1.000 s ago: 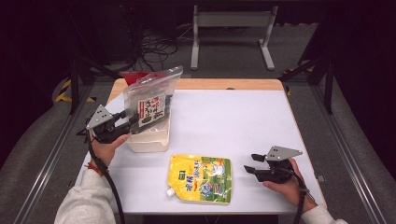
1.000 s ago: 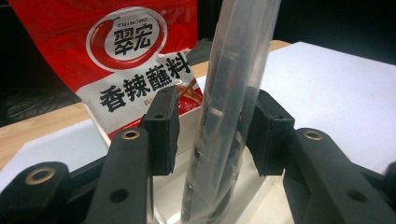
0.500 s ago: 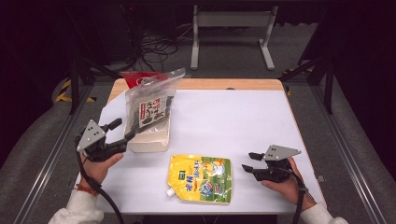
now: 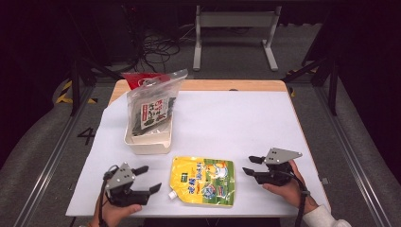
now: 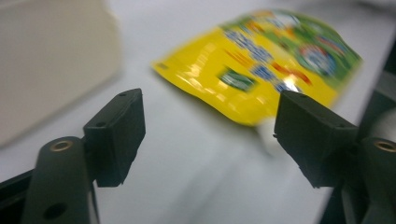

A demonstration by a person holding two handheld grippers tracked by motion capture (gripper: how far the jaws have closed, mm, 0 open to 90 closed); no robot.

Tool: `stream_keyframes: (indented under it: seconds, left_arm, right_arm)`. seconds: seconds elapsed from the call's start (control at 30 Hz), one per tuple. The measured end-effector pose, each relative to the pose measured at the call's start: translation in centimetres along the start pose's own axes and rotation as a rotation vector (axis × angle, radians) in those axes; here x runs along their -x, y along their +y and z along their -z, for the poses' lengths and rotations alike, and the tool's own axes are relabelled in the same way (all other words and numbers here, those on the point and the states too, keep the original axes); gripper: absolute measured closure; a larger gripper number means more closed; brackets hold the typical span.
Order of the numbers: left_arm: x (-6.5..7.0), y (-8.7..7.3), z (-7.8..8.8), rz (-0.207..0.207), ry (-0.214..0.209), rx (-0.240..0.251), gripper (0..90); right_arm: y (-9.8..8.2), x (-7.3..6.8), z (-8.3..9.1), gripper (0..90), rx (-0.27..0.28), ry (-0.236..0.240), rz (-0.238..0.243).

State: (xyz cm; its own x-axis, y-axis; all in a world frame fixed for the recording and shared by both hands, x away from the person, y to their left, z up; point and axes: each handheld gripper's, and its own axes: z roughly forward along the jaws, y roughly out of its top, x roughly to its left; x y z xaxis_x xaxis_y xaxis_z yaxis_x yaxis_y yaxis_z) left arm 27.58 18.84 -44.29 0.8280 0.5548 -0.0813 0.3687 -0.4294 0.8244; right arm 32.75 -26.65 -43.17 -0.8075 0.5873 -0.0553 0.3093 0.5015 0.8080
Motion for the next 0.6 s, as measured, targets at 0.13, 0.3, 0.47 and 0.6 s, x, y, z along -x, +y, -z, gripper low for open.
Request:
stream_keyframes:
  seconds: [0.13, 0.3, 0.47, 0.6]
  left_arm:
    - [1.5, -0.4, -1.0, -0.008, -0.087, -0.071, 34.9]
    - [1.9, -0.9, -1.8, -0.002, -0.078, -0.143, 40.3]
    - [1.8, -1.0, -2.4, 0.009, -0.079, -0.172, 38.9]
    - [2.0, -0.9, -3.1, -0.003, -0.068, -0.191, 40.4]
  right_arm:
    - [0.2, -0.3, -0.4, 57.9, 0.001, 0.008, 0.007]
    - [0.8, -0.9, -1.4, 64.8, 0.001, 0.021, 0.036]
    - [1.2, -1.3, -2.5, 63.1, -0.013, 0.039, 0.053]
    - [1.3, -1.2, -2.9, 62.8, -0.014, 0.036, 0.048]
